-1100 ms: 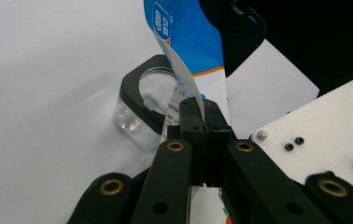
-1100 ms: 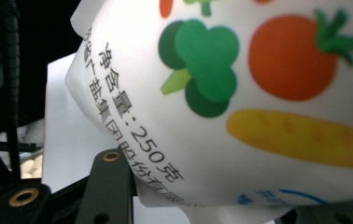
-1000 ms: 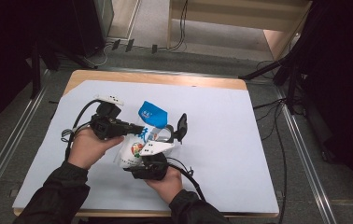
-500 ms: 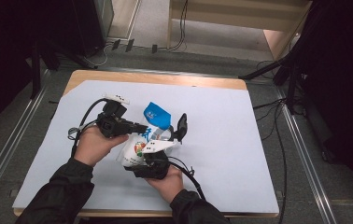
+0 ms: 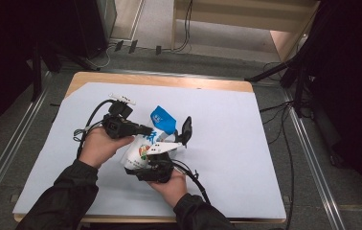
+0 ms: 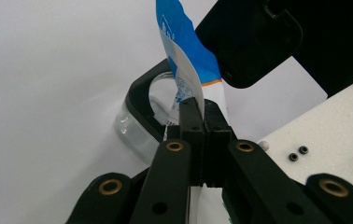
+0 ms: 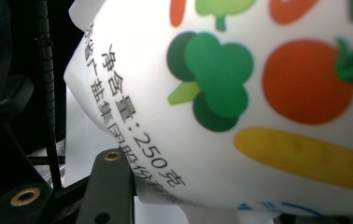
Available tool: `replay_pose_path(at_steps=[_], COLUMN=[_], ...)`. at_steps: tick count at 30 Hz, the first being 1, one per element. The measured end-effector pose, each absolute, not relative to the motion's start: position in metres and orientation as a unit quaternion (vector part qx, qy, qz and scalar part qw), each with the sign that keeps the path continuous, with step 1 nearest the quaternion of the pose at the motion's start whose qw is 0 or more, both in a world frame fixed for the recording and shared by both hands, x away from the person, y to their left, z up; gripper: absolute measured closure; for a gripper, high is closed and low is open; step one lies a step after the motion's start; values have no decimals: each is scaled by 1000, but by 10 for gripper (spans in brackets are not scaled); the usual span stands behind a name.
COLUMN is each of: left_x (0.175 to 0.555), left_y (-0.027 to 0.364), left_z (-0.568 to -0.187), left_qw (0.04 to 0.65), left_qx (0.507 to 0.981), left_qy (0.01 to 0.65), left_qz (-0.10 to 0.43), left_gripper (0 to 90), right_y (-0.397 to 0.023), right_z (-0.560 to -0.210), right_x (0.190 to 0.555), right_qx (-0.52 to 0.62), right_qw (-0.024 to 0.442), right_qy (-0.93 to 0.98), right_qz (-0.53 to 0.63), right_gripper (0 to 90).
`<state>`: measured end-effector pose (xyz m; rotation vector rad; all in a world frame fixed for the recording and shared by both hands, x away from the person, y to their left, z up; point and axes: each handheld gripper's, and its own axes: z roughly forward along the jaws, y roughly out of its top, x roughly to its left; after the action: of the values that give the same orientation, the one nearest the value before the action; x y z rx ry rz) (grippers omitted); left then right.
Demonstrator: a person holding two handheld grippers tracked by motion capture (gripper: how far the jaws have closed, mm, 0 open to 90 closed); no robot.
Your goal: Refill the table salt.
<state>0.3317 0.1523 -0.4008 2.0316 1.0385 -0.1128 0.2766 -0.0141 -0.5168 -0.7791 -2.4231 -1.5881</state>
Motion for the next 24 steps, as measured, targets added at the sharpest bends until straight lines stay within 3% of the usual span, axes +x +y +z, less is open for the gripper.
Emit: replay_pose_path(at_steps=[24], left_x=[331], left_y=[154], left_z=[-404], left_qw=[420], left_qx=[807], left_qy=[411], left_qz=[-60], left_gripper=[877], right_y=[-15], right_z=[-518], right_x=[276], right_qx=[-254], right_qw=[93], right_qy=[-793], right_qz=[-546], right_gripper=[585])
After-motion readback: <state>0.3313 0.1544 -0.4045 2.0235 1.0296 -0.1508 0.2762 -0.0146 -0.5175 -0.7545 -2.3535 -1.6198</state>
